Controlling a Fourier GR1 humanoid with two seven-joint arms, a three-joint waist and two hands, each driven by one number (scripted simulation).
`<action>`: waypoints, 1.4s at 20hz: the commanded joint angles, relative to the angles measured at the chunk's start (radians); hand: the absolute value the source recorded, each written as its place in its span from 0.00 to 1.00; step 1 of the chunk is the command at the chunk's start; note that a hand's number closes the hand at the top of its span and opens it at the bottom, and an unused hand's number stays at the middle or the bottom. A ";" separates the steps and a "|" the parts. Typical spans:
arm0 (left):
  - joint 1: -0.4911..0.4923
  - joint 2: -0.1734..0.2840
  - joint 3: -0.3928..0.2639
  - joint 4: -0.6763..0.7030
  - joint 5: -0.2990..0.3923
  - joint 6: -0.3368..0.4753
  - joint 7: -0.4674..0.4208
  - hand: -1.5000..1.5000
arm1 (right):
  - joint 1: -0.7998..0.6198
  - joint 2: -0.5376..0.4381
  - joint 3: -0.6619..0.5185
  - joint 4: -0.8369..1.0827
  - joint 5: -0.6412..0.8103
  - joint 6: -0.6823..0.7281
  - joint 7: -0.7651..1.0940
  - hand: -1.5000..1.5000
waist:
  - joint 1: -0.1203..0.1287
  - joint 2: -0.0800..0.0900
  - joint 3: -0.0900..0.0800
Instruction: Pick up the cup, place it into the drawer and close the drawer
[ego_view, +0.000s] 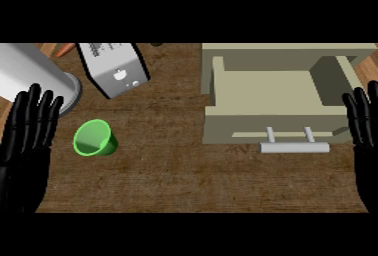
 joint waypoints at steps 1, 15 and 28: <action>-0.104 0.053 0.096 0.105 0.112 -0.073 -0.003 0.00 | 0.003 0.008 -0.002 0.019 -0.003 0.011 -0.005 0.00 | 0.002 -0.017 0.001; -0.114 0.195 0.279 0.496 0.526 -0.404 -0.028 0.00 | -0.107 -0.028 0.039 0.154 -0.080 0.136 0.067 0.00 | 0.005 -0.017 0.001; -0.279 0.272 0.318 1.067 0.295 -0.489 -0.311 0.00 | -0.200 -0.037 -0.018 0.248 -0.076 0.160 0.013 0.00 | 0.000 -0.016 0.000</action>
